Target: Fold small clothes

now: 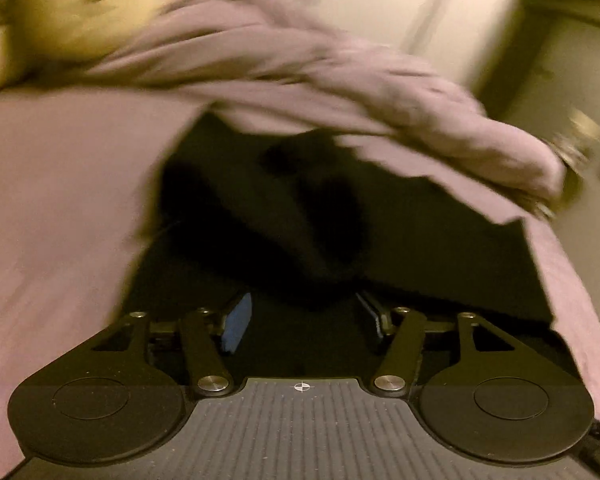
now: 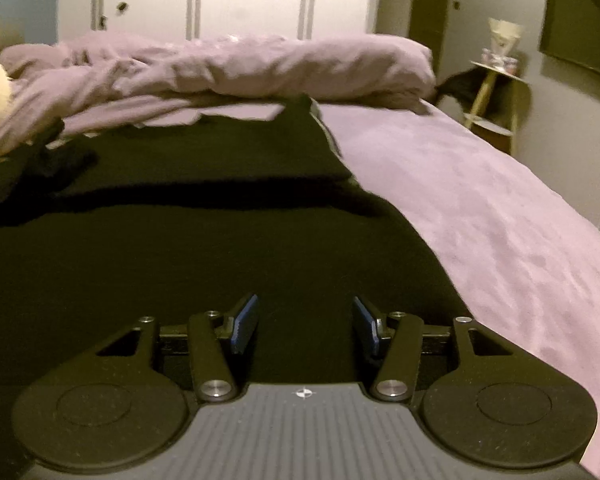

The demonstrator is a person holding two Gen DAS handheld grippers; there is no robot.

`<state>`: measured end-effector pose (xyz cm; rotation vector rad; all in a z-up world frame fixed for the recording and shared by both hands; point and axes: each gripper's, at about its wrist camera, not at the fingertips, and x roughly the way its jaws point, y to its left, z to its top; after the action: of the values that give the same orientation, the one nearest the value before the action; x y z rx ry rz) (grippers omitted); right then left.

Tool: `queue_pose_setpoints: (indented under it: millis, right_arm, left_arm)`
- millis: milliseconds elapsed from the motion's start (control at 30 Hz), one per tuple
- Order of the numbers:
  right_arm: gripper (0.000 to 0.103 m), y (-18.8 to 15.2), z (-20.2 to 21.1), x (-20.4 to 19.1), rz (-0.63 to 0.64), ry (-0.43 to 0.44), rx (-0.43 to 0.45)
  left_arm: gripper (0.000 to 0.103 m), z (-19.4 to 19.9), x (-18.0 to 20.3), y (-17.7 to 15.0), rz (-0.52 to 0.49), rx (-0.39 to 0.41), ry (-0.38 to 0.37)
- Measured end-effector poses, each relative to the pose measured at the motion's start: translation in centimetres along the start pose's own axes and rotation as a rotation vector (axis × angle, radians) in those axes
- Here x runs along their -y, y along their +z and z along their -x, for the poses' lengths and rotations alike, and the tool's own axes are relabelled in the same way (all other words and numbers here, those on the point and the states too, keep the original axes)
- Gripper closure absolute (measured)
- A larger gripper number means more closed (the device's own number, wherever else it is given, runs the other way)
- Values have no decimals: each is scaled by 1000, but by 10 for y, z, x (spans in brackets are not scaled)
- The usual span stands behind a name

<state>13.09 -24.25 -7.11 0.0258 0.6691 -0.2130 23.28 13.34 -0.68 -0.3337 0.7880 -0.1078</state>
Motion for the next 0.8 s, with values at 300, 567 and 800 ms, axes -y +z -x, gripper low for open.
queue_pose_setpoints:
  millis: [300, 567, 800]
  right_arm:
    - [52, 42, -15, -80, 59, 219, 58]
    - [53, 80, -45, -189, 195, 343, 108]
    - [61, 111, -88, -264, 239, 375, 99]
  left_arm:
    - [25, 47, -69, -38, 56, -23, 326]
    - [15, 44, -88, -51, 59, -47, 369]
    - [11, 40, -85, -58, 62, -51, 370]
